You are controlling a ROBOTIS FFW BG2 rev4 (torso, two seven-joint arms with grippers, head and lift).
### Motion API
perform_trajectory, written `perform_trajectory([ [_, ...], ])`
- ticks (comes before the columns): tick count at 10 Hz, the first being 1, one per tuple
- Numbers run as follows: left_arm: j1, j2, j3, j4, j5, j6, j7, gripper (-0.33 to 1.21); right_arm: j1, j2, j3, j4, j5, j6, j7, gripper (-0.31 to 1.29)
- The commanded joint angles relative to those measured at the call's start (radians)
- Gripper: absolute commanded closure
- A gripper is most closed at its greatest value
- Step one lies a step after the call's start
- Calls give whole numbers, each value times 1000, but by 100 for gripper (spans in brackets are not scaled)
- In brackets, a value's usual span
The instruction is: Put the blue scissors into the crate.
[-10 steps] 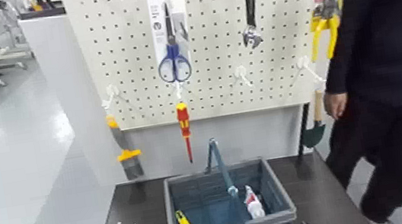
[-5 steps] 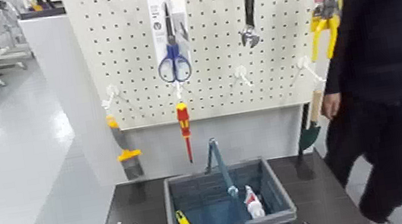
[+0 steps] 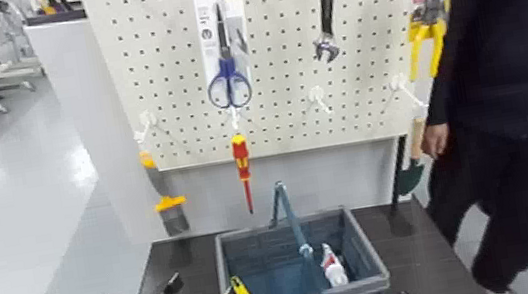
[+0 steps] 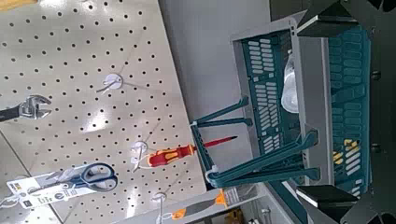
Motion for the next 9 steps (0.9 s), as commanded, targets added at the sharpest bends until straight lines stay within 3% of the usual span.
perform_trajectory([
  [1,-105,-2,34,-13,10,126,-70,13,-1,8,0,2,-1,2,0,12],
  [3,-189,1,57,-13,14,197,-146,11,-2,6,3,3,-1,2,0,12],
  [9,-386,14,66,49,27,227,-235,7,-8,6,14,6,-4,5,2,12],
])
